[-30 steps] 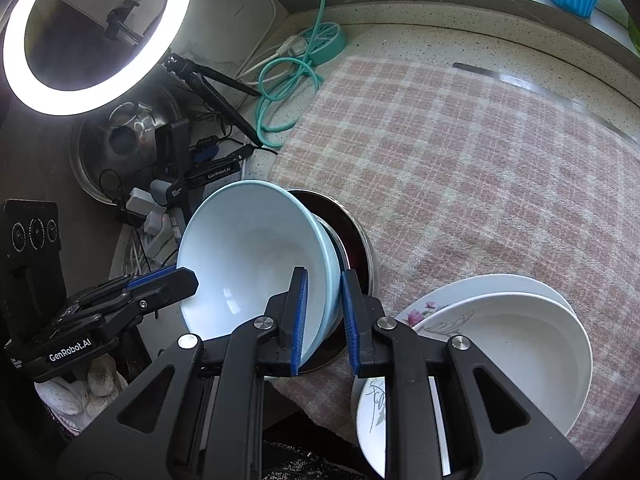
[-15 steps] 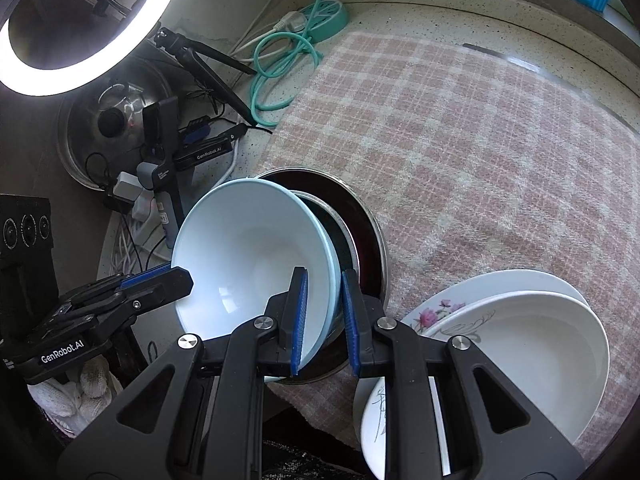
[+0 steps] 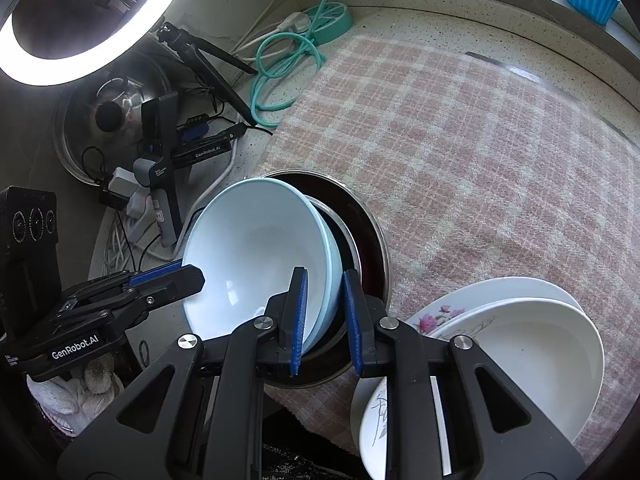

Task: Organize plates and bowls
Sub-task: 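Lower the light blue bowl into the red bowl inside the steel bowl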

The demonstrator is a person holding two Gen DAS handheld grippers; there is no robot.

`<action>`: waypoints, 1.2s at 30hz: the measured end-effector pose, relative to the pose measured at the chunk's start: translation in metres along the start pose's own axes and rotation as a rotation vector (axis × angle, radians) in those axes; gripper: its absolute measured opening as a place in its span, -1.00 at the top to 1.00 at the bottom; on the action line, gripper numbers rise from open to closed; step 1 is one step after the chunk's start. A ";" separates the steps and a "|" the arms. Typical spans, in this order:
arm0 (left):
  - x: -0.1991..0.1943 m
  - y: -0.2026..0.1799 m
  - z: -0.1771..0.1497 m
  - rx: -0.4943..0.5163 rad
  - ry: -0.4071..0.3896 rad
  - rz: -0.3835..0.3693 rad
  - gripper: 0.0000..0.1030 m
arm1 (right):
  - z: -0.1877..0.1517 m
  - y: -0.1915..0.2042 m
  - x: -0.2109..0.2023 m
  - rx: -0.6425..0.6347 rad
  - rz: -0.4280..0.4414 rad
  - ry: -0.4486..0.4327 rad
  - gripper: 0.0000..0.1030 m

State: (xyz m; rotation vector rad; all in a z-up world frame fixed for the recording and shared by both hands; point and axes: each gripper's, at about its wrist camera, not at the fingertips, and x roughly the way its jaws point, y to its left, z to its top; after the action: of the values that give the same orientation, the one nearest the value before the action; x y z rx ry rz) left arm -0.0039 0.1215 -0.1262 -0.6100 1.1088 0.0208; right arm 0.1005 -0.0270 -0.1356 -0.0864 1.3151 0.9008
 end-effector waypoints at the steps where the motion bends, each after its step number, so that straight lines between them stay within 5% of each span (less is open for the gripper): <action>1: 0.001 0.000 0.000 0.000 0.002 -0.001 0.72 | 0.000 0.000 0.000 -0.003 -0.003 -0.002 0.62; 20: 0.001 0.005 0.002 -0.007 -0.004 0.004 0.72 | -0.002 -0.015 -0.014 0.061 -0.004 -0.041 0.49; 27: -0.002 0.004 0.003 -0.010 -0.017 0.004 0.72 | -0.003 -0.024 -0.006 0.112 0.053 -0.008 0.77; 36: -0.007 0.005 0.002 -0.011 -0.032 0.005 0.72 | -0.007 -0.029 -0.012 0.131 0.105 -0.031 0.74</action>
State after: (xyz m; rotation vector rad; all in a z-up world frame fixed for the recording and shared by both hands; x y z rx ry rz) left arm -0.0070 0.1291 -0.1220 -0.6152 1.0802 0.0404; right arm 0.1129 -0.0564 -0.1396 0.0986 1.3562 0.8989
